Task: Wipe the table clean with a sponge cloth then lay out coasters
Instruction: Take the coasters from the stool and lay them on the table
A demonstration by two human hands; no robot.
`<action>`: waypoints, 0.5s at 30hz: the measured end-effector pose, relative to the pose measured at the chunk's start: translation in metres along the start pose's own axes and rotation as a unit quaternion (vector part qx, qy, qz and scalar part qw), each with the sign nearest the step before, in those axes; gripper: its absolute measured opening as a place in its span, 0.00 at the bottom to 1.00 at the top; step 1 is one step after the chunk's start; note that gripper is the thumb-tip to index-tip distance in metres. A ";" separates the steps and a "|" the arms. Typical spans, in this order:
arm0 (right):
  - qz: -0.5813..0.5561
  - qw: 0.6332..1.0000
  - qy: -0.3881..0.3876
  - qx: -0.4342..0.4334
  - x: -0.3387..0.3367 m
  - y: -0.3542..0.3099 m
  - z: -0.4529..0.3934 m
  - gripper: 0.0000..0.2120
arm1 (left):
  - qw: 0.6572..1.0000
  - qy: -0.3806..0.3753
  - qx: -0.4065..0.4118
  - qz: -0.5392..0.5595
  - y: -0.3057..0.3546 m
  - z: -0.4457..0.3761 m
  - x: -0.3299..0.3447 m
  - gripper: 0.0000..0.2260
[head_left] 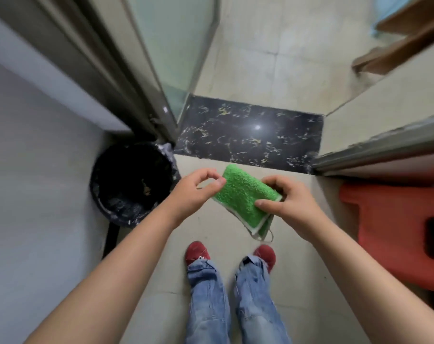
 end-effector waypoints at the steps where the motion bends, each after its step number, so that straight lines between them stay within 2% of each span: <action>1: -0.022 1.000 0.003 -0.009 -0.014 -0.004 0.014 0.15 | 0.999 -0.033 0.012 0.007 0.015 0.001 0.014 0.10; 5: -0.166 0.985 0.033 -0.045 -0.086 0.002 0.090 0.17 | 0.987 -0.159 0.028 0.024 0.070 0.009 0.101 0.06; 7: -0.245 0.967 0.053 -0.055 -0.119 0.016 0.131 0.14 | 0.976 -0.215 0.029 0.020 0.090 0.014 0.155 0.09; 10: -0.304 0.947 0.089 -0.064 -0.168 0.044 0.183 0.12 | 0.958 -0.283 0.033 0.018 0.109 0.023 0.239 0.11; 12: -0.333 0.933 0.121 -0.064 -0.205 0.069 0.219 0.12 | 0.952 -0.304 0.036 0.022 0.118 0.025 0.299 0.12; 15: -0.347 0.917 0.192 -0.039 -0.265 0.111 0.265 0.14 | 0.960 -0.278 0.028 0.022 0.127 0.022 0.376 0.07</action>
Point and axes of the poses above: each hand's wrist, its own z-axis away from the middle knuckle, its own x-axis out of the palm, y = z × x, the point moved 8 cm from there along -z, towards the middle knuckle, and after that the axes turned 6 degrees about -y, right-handed, at the moved point
